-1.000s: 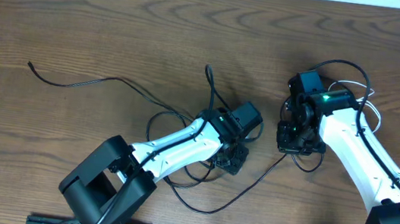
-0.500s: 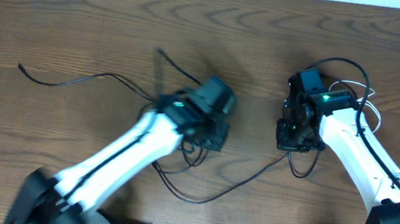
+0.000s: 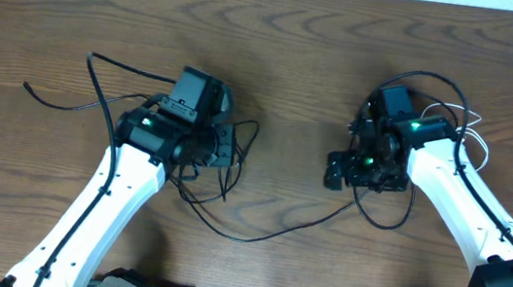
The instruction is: Untangle cables
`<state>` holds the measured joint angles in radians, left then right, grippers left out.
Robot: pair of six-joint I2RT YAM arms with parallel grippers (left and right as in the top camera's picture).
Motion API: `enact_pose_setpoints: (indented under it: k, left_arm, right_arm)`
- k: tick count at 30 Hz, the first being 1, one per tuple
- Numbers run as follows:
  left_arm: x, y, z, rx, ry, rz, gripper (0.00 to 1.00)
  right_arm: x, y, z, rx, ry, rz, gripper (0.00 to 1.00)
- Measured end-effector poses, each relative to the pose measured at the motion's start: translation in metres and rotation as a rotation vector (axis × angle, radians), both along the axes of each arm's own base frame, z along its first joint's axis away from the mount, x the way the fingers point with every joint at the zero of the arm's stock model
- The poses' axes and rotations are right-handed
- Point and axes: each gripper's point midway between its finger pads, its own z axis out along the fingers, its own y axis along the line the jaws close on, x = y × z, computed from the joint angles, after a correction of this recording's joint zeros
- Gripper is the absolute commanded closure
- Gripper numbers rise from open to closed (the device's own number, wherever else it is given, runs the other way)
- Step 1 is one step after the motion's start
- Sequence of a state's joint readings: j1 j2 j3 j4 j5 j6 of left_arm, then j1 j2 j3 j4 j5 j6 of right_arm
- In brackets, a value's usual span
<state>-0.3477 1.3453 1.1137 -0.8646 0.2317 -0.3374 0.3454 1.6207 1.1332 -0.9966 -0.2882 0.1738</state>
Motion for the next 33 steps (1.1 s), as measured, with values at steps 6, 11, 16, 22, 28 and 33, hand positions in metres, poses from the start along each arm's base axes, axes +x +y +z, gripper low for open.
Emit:
enact_pose_setpoints:
  k: [6,11,16,22,28,33]
  left_arm:
    - [-0.003,0.004,-0.025,0.027,0.078,0.015,0.91]
    - [0.0,0.003,-0.04,0.039,0.122,0.025,0.91]
    - [0.006,0.008,-0.052,0.044,0.155,0.059,0.91]
    - [0.017,0.037,-0.054,0.005,0.179,0.174,0.91]
    - [0.023,0.056,-0.053,-0.048,0.193,0.258,0.91]
    - [0.025,0.061,-0.052,-0.059,0.196,0.283,0.91]
  right_arm:
    - [-0.014,0.03,0.005,0.09,0.007,0.121,0.05]
    - [-0.02,0.061,0.005,0.135,-0.045,0.223,0.05]
    - [-0.038,0.09,-0.006,0.169,-0.078,0.335,0.05]
    - [-0.055,0.121,-0.02,0.217,-0.149,0.448,0.08]
    - [-0.073,0.16,-0.024,0.295,-0.253,0.573,0.07]
    - [-0.094,0.189,-0.022,0.361,-0.323,0.67,0.05]
